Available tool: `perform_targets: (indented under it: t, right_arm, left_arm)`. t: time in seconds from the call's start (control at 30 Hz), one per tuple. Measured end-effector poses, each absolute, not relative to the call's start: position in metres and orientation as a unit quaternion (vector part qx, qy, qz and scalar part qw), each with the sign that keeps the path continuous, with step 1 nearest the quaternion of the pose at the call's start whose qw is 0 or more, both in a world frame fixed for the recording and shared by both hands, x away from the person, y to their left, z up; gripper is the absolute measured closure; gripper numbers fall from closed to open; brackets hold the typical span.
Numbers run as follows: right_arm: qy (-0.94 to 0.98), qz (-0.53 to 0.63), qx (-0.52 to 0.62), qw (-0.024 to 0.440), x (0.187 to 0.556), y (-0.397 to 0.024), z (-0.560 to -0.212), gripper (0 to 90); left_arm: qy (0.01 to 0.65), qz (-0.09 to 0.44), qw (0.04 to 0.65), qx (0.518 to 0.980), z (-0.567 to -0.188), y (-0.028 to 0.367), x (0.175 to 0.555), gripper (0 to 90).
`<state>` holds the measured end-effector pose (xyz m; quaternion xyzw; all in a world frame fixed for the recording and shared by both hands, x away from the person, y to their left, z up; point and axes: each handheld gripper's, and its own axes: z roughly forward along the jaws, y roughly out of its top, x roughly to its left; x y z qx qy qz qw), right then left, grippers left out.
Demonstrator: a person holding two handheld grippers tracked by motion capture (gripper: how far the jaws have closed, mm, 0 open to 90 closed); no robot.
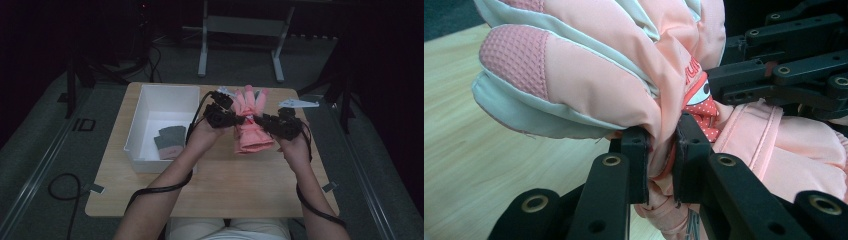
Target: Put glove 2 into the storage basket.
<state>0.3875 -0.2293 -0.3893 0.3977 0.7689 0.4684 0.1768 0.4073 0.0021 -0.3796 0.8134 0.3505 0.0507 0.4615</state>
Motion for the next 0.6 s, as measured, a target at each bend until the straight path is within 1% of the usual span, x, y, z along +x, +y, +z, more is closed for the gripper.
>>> perform_targets:
  t: [0.6]
  right_arm:
    - [0.780,0.494,0.346,0.168,0.391,-0.155,-0.357,71.3]
  left_arm:
    - [0.380,0.096,0.454,0.800,-0.340,0.078,0.387,78.8]
